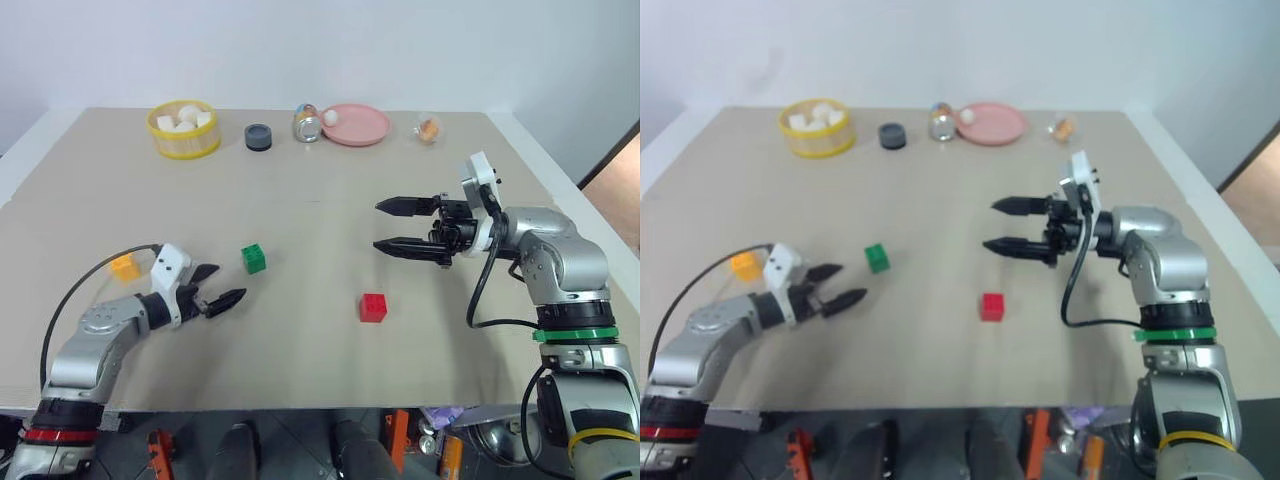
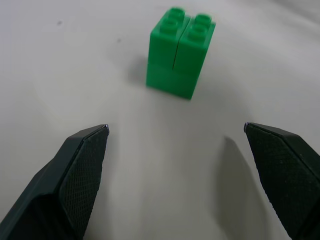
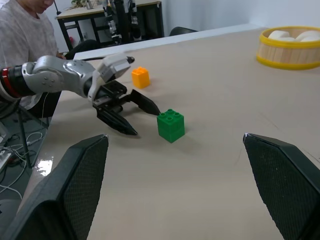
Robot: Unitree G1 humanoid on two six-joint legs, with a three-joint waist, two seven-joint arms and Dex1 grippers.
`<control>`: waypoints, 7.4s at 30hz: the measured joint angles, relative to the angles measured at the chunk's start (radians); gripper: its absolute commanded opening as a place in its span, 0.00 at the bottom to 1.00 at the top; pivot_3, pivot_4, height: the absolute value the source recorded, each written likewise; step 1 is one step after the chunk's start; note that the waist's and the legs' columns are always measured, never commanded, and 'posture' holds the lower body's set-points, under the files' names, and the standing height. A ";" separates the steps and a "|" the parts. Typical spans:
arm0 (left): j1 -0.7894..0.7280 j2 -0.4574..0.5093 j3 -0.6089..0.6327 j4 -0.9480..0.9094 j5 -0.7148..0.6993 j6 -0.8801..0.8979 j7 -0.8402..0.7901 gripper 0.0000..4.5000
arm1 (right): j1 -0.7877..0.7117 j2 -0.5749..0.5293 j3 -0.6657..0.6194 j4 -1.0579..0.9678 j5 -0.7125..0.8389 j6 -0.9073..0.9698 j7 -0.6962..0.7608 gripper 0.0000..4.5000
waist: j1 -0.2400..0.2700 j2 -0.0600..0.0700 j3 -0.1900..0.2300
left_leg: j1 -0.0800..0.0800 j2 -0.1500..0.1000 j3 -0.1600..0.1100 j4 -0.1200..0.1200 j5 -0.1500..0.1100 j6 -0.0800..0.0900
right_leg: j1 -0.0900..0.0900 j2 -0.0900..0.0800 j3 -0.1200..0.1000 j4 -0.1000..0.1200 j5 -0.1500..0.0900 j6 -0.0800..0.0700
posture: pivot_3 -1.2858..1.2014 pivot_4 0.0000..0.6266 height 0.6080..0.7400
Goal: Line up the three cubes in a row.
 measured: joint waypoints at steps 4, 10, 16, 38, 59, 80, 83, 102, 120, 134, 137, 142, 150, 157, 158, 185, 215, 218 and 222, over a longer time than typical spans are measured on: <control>-0.080 -0.026 -0.033 0.086 0.031 -0.030 -0.020 1.00 | 0.006 -0.005 -0.002 -0.015 0.008 0.002 -0.017 0.99 | 0.002 0.000 0.000 | 0.000 0.000 0.000 0.000 0.000 0.000 | 0.000 0.000 0.000 0.000 0.000 0.001 | 0.52 0.24 1.00; -0.166 -0.052 -0.080 0.185 0.084 -0.087 -0.057 1.00 | 0.020 -0.006 -0.003 -0.026 0.009 0.002 -0.039 0.99 | 0.007 0.000 0.000 | 0.000 0.000 -0.001 0.000 0.001 0.000 | 0.000 0.000 0.000 0.000 0.000 0.001 | 0.52 0.24 1.00; -0.175 -0.053 -0.080 0.205 0.091 -0.103 -0.081 0.85 | 0.028 -0.006 -0.003 -0.036 0.012 0.002 -0.052 1.00 | 0.010 0.000 0.000 | 0.000 0.000 -0.001 0.000 0.001 0.000 | 0.000 0.000 0.000 0.000 0.000 0.002 | 0.52 0.24 1.00; -0.197 -0.050 -0.099 0.176 0.096 -0.149 -0.182 0.28 | 0.016 -0.008 0.002 -0.030 0.014 -0.007 -0.053 1.00 | 0.012 0.000 0.000 | -0.001 0.000 -0.001 -0.001 0.001 0.000 | 0.000 0.000 0.000 0.000 0.000 0.002 | 0.52 0.24 1.00; -0.280 -0.100 -0.321 0.153 0.138 -0.192 -0.451 0.28 | 0.040 -0.041 -0.003 -0.071 0.029 0.015 -0.057 1.00 | 0.017 0.000 0.000 | -0.001 0.000 -0.001 -0.001 0.001 0.000 | -0.001 0.001 0.000 0.000 -0.001 0.002 | 0.52 0.24 1.00; -0.289 -0.118 -0.335 0.215 0.180 -0.252 -0.522 0.28 | 0.271 -0.263 -0.011 -0.178 0.045 -0.040 0.082 1.00 | 0.017 0.001 0.000 | -0.001 0.000 -0.002 0.001 0.001 0.000 | 0.000 0.001 0.000 0.000 -0.001 0.001 | 0.52 0.24 1.00; -0.295 -0.122 -0.336 0.221 0.181 -0.252 -0.522 0.28 | 0.271 -0.262 -0.011 -0.181 0.045 -0.041 0.074 1.00 | 0.017 0.001 0.000 | -0.001 0.000 -0.002 0.001 0.001 0.000 | 0.000 0.001 0.000 0.000 -0.001 0.001 | 0.52 0.24 1.00; -0.328 -0.133 -0.336 0.289 0.199 -0.291 -0.522 0.28 | 0.264 -0.241 -0.011 -0.192 0.046 -0.039 0.043 1.00 | 0.017 0.001 0.000 | -0.001 0.000 -0.002 0.001 0.001 0.000 | 0.001 0.001 0.000 0.000 -0.001 0.001 | 0.52 0.24 1.00; -0.327 -0.135 -0.336 0.269 0.196 -0.247 -0.533 0.98 | 0.254 -0.238 -0.011 -0.191 0.046 -0.039 0.025 1.00 | 0.017 0.001 0.000 | -0.001 0.000 -0.002 0.001 0.001 0.000 | 0.001 0.001 0.000 0.000 -0.001 0.002 | 0.52 0.24 1.00; -0.245 -0.009 -0.260 0.121 0.147 -0.179 -0.525 0.98 | 0.218 -0.228 -0.011 -0.171 0.047 -0.037 0.027 1.00 | 0.017 0.001 0.000 | -0.001 0.000 -0.002 0.001 0.001 0.000 | 0.000 0.001 0.000 0.000 -0.001 0.001 | 0.52 0.24 1.00; -0.201 0.070 -0.197 0.088 0.132 -0.168 -0.511 0.98 | 0.212 -0.227 -0.010 -0.167 0.047 -0.037 0.029 1.00 | 0.016 0.001 0.000 | 0.000 0.000 -0.002 0.000 0.001 0.000 | 0.000 0.001 0.000 0.000 -0.001 0.001 | 0.52 0.24 1.00; -0.118 0.134 -0.091 -0.009 0.083 -0.130 -0.453 0.98 | 0.196 -0.227 -0.011 -0.168 0.056 -0.026 0.033 1.00 | 0.017 0.001 0.000 | -0.001 0.000 -0.001 0.000 0.001 0.000 | 0.000 0.000 0.000 0.000 -0.001 0.001 | 0.52 0.24 1.00; 0.088 0.095 0.114 -0.316 -0.048 0.172 -0.118 0.98 | 0.170 -0.182 0.007 -0.228 0.088 -0.001 0.026 1.00 | 0.013 0.001 0.000 | 0.001 0.001 -0.001 0.000 0.001 0.001 | 0.000 0.000 0.000 0.000 -0.001 0.001 | 0.52 0.24 1.00; 0.352 -0.193 0.267 -0.537 -0.039 0.335 0.353 0.98 | 0.145 -0.149 0.049 -0.183 0.068 -0.022 0.045 1.00 | 0.018 0.000 0.000 | 0.000 0.001 -0.001 0.002 0.001 0.001 | 0.001 0.000 0.000 0.000 0.000 0.001 | 0.52 0.24 1.00; 0.366 -0.221 0.280 -0.559 -0.038 0.345 0.398 0.98 | 0.139 -0.147 0.050 -0.176 0.066 -0.024 0.048 1.00 | 0.018 0.000 0.000 | 0.000 0.000 -0.002 0.002 0.001 0.000 | 0.001 0.000 0.000 0.000 0.000 0.001 | 0.52 0.24 1.00; 0.061 -0.384 0.344 -0.242 0.180 0.280 0.920 0.98 | 0.153 -0.116 0.060 -0.172 0.043 -0.030 0.026 1.00 | 0.022 0.000 -0.002 | 0.002 -0.003 -0.008 0.006 0.000 -0.001 | 0.007 0.000 -0.003 0.000 0.003 0.000 | 0.52 0.24 1.00; -0.009 -0.215 0.128 -0.097 0.177 -0.007 0.496 0.29 | 0.150 -0.117 0.041 -0.194 0.047 -0.021 0.006 1.00 | 0.020 0.001 -0.002 | -0.004 -0.013 -0.008 0.004 0.001 0.003 | 0.008 -0.014 -0.007 -0.019 0.011 0.009 | 0.52 0.24 1.00; 0.010 -0.151 0.070 -0.145 0.111 -0.095 0.272 0.29 | 0.145 -0.118 0.041 -0.187 0.046 -0.021 0.010 1.00 | 0.021 0.001 -0.002 | -0.004 -0.011 -0.008 -0.005 0.000 0.001 | 0.003 -0.012 -0.007 -0.017 0.009 0.004 | 0.52 0.24 1.00; 0.070 0.002 0.026 -0.119 0.038 -0.229 -0.091 0.29 | 0.151 -0.139 0.038 -0.191 0.047 -0.008 0.006 1.00 | 0.017 0.001 -0.002 | -0.005 -0.006 -0.007 -0.005 -0.009 -0.001 | -0.002 -0.007 -0.007 -0.006 -0.002 -0.001 | 0.52 0.24 1.00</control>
